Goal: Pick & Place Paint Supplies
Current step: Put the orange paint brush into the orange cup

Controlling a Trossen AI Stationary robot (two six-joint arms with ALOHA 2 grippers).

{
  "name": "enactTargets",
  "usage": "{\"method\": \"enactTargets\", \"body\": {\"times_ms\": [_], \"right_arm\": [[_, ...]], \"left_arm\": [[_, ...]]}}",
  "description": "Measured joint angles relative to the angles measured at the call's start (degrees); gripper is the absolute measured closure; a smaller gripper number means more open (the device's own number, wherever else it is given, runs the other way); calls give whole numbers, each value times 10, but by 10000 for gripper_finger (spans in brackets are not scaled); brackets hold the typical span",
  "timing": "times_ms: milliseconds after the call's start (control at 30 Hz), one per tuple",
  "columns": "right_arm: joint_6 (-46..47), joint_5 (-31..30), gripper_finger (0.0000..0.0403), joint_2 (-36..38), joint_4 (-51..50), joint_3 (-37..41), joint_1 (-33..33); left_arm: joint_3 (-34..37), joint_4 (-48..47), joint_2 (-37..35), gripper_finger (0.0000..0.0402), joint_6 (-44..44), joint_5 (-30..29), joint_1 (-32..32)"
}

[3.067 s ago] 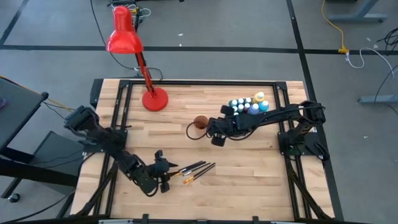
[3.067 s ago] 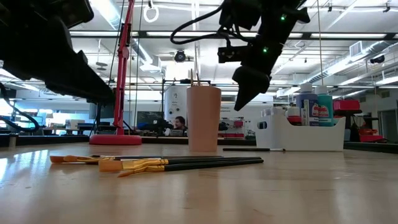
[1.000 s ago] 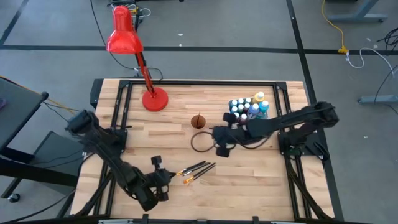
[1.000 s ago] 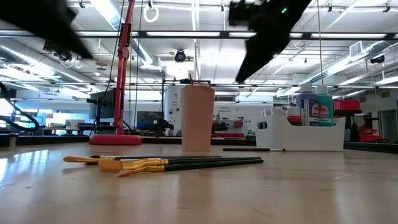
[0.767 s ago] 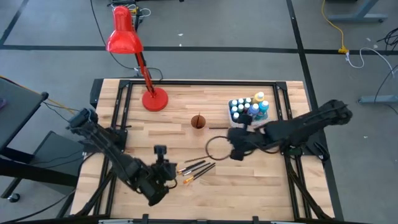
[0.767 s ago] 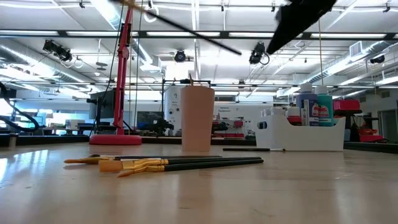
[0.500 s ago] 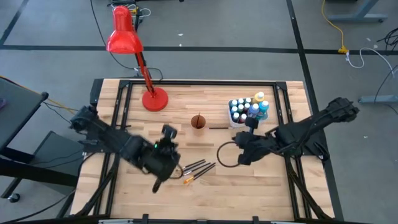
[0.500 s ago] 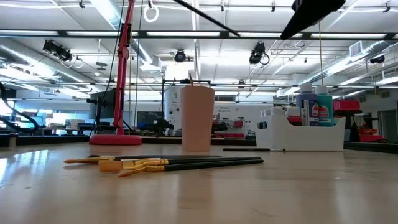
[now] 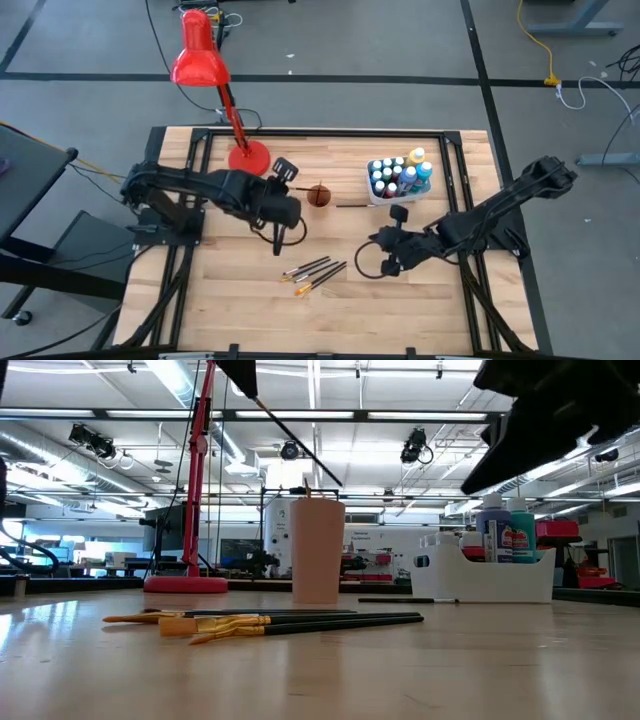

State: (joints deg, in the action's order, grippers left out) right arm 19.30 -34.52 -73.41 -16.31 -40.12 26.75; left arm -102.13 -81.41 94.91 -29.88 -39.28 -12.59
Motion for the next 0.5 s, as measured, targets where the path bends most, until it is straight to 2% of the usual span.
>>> {"method": "enactTargets", "body": {"times_ms": [100, 233, 367, 500], "right_arm": [[-26, 0, 393, 0, 76, 38, -3], [-28, 11, 393, 0, 141, 70, -3], [-35, 40, 392, 0, 186, 91, -3], [-56, 49, 392, 0, 196, 92, -3]], "left_arm": [[0, 0, 0, 400, -39, 37, 16], [0, -1, 0, 400, -95, 33, 33], [-1, -2, 6, 400, -128, 56, 55], [1, 7, 22, 400, -208, 64, 65]]}}
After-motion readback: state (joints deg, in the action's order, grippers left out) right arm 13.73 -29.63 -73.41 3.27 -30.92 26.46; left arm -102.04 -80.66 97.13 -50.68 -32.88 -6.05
